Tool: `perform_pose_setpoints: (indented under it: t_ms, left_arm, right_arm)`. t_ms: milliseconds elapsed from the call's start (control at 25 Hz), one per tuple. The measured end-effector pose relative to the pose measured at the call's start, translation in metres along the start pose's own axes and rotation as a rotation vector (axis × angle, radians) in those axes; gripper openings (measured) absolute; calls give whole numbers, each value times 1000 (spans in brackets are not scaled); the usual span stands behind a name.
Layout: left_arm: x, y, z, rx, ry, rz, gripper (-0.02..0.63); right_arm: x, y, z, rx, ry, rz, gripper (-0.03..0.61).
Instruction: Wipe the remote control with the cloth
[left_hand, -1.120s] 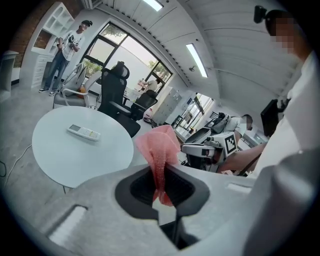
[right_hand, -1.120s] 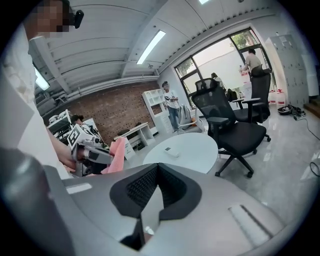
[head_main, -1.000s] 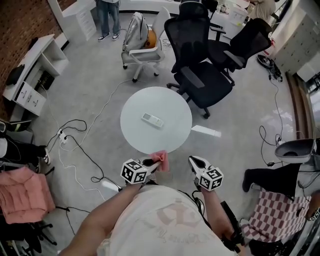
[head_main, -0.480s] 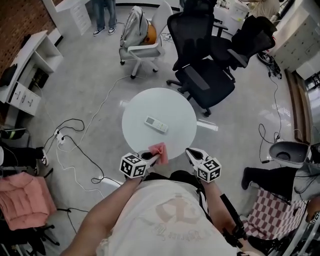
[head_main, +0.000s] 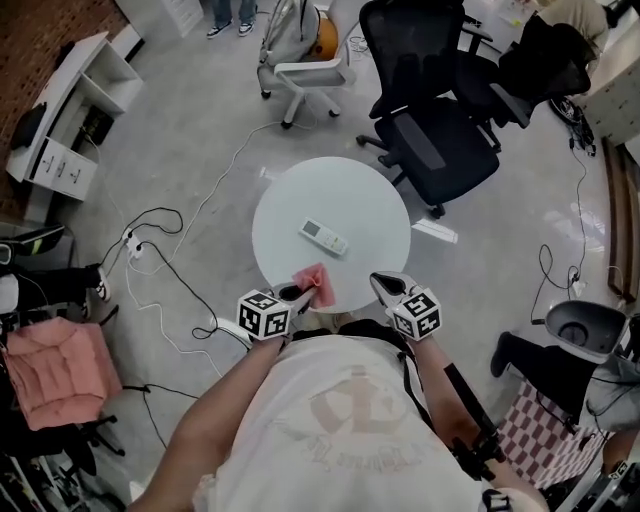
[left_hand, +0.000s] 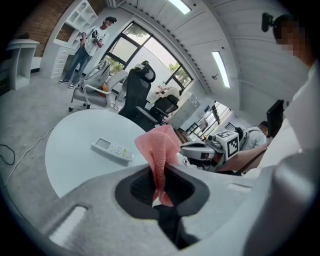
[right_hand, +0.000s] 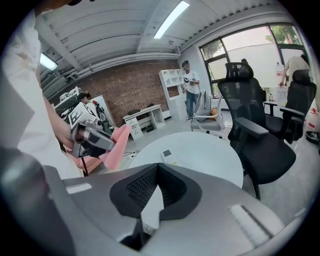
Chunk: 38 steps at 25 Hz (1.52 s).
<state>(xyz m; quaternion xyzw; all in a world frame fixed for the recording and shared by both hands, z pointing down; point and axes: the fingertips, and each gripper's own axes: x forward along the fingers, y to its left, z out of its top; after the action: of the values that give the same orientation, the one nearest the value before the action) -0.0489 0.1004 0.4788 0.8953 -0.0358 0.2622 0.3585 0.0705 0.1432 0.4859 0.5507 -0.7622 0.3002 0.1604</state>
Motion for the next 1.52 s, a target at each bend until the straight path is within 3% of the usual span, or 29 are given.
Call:
perform_pose_setpoints:
  t_ms: [440,800,1040,1200,1360,1520]
  left_arm:
    - [35,28,33,-92,13,79,18]
    - [61,52,31,-102,101,137,18]
    - [53,65,31,-93,138,147,18]
    - [53,67,25,-80,186,101,18]
    - [57,73,21,-15,259,48,18]
    - [63,82,29,29,317,15,20]
  right_arm:
    - [52,-32,-3,-128,118,110,8]
    - [92,-42,-22,-243,250,162,9]
    - [110,-32,-30,-297,324,136,12]
    - [114,-27,-36,-275,347,87,71]
    - [125,-31,-41,-256,377,40,188]
    - [137,-31,-49,-265,422,19,249]
